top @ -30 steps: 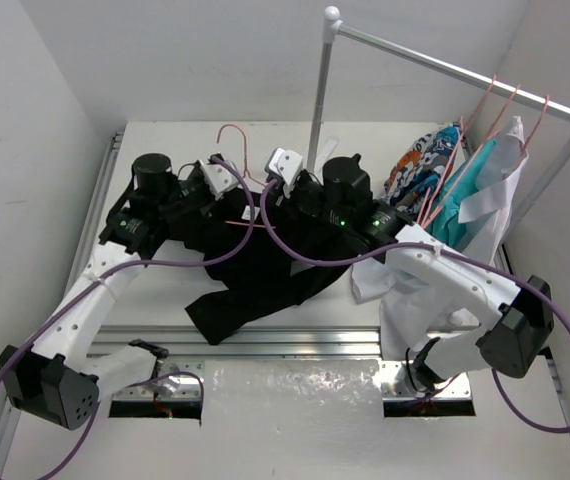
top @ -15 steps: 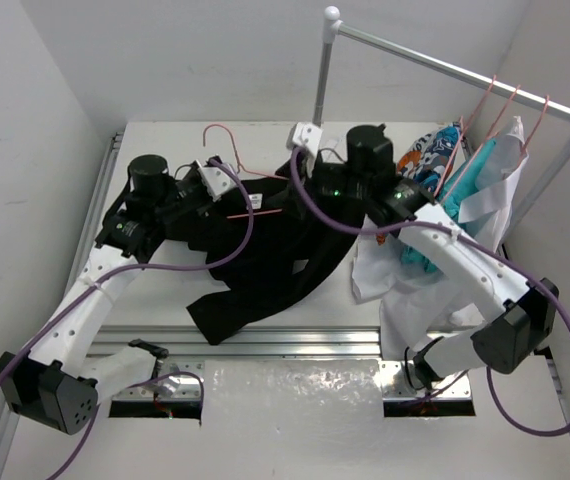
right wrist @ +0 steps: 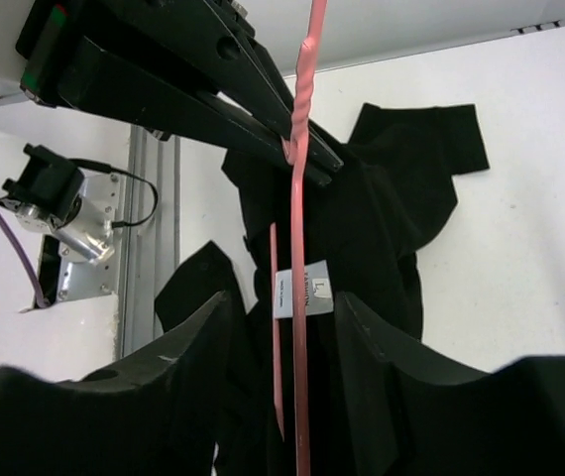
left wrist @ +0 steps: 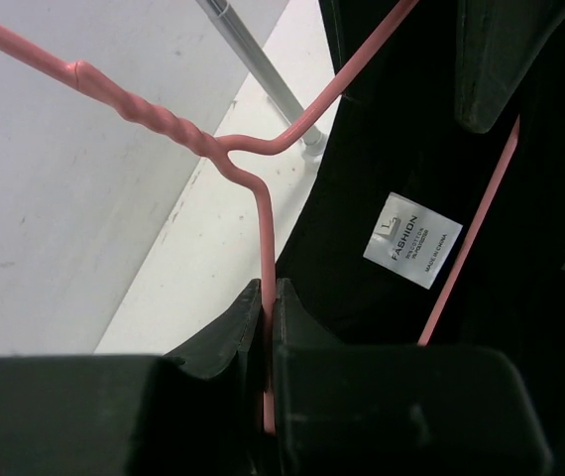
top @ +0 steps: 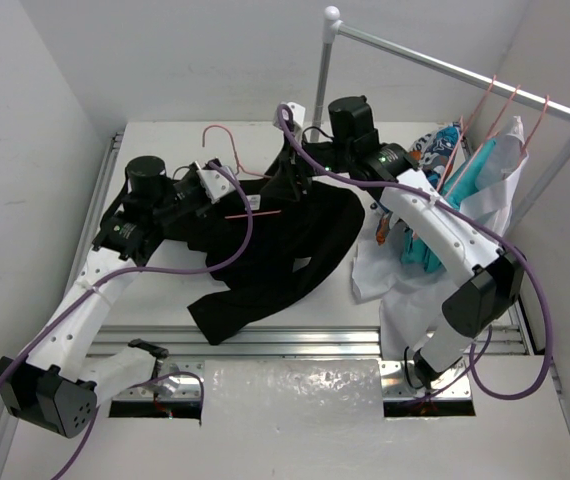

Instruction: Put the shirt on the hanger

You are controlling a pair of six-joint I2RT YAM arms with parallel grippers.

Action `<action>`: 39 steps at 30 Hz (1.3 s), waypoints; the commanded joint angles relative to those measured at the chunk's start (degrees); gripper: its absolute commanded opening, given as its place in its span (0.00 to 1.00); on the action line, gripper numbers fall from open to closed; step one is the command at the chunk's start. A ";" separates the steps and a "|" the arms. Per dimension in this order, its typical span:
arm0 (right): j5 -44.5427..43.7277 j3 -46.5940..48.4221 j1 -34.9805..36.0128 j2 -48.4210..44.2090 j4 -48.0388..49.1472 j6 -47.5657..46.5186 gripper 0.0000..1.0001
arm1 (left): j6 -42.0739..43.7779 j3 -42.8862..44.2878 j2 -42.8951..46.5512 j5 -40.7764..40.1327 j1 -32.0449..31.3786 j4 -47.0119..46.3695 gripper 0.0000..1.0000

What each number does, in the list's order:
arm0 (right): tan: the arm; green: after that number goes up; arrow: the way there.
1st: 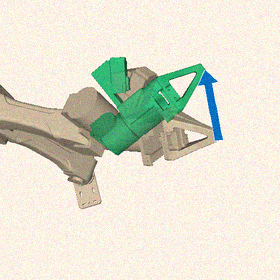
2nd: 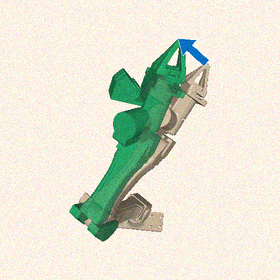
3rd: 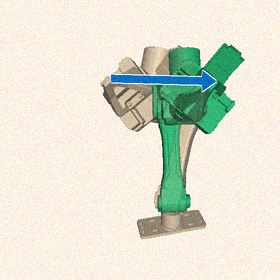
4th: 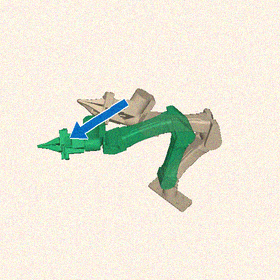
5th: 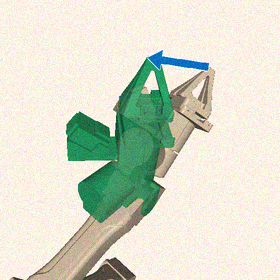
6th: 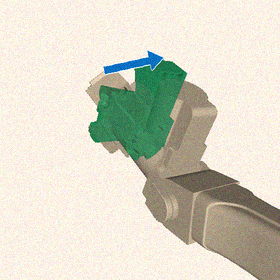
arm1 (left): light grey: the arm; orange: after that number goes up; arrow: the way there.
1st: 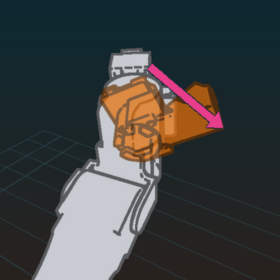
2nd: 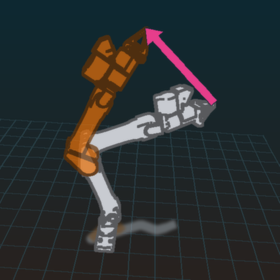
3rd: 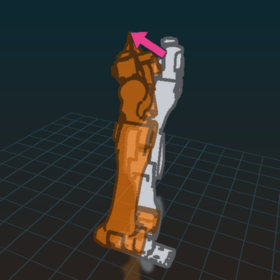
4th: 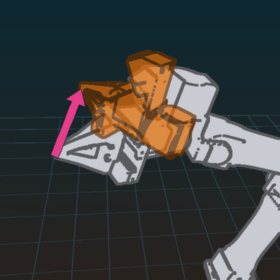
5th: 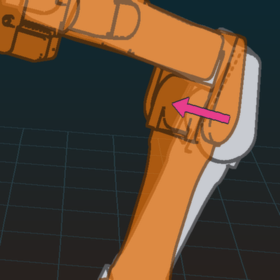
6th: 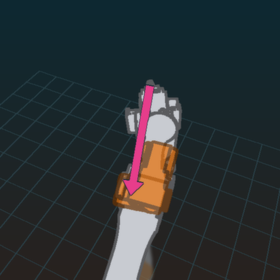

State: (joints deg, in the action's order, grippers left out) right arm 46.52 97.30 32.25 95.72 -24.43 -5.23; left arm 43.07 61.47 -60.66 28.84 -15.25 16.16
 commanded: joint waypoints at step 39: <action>-61.36 -42.71 10.90 -28.92 31.89 26.85 0.00 | -21.89 1.81 2.48 1.66 0.65 -8.60 1.00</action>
State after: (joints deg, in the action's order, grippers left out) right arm -3.66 56.03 42.19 70.00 2.90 18.28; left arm 23.66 60.36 -60.40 29.28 -14.92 9.15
